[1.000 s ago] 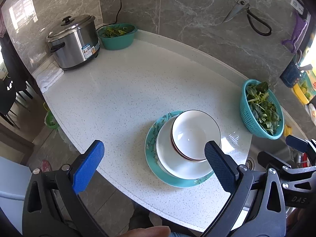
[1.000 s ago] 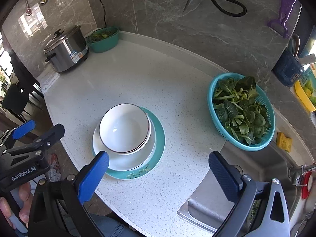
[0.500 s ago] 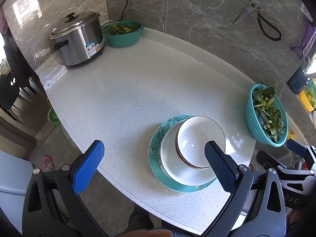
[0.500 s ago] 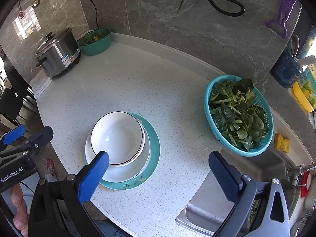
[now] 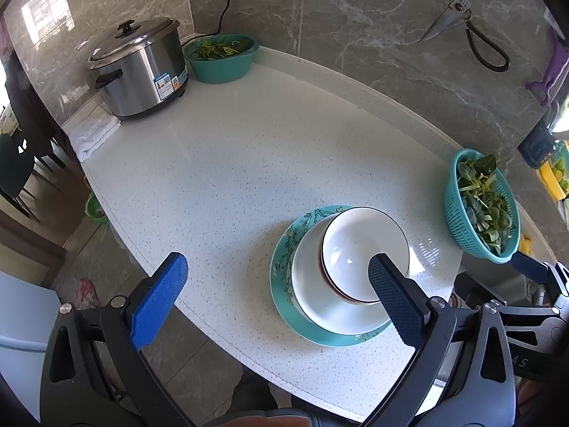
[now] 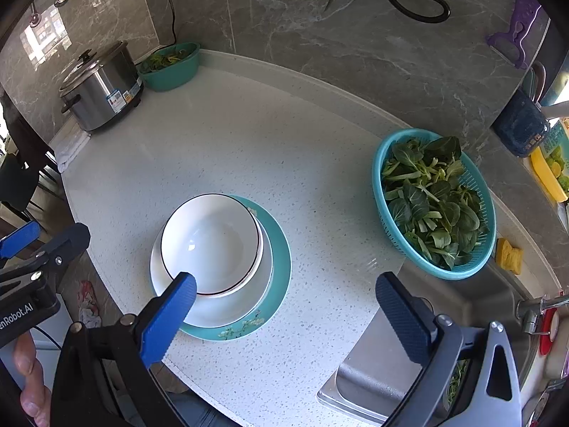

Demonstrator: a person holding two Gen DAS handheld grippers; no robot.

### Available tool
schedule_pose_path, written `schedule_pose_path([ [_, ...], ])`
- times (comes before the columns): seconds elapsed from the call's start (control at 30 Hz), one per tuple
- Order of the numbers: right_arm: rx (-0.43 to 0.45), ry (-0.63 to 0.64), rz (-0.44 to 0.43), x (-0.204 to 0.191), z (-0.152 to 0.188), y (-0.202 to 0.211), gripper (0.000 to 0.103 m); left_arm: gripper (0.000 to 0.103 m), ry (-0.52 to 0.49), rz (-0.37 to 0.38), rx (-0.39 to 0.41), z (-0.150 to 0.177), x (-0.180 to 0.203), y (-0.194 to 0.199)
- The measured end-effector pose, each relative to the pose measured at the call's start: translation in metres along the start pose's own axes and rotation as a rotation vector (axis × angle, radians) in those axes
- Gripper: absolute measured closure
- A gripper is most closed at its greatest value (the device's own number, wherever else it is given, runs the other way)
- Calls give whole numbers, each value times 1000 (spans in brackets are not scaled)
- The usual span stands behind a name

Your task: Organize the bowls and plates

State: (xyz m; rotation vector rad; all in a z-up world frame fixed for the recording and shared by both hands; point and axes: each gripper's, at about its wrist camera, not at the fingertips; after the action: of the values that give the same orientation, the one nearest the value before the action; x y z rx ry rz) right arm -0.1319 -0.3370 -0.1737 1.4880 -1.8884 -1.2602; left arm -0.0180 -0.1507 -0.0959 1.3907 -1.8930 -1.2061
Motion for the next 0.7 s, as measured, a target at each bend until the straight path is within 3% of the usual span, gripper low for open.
schedule_pose_path([
  [0.7,-6,11,1,-3,5,-1,0,0,-5,7,1,7,3,3],
])
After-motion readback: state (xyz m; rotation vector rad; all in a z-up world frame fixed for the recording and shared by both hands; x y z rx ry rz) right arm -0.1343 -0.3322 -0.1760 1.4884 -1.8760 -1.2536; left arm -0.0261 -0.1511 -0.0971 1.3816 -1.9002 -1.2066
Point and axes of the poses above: each gripper's, at about its wrist camera, not at the fingertips, and y roughly against the way its jaws point, x to its right, z to its underside, and after that the axes turned 9 degrees about -z, right-handed
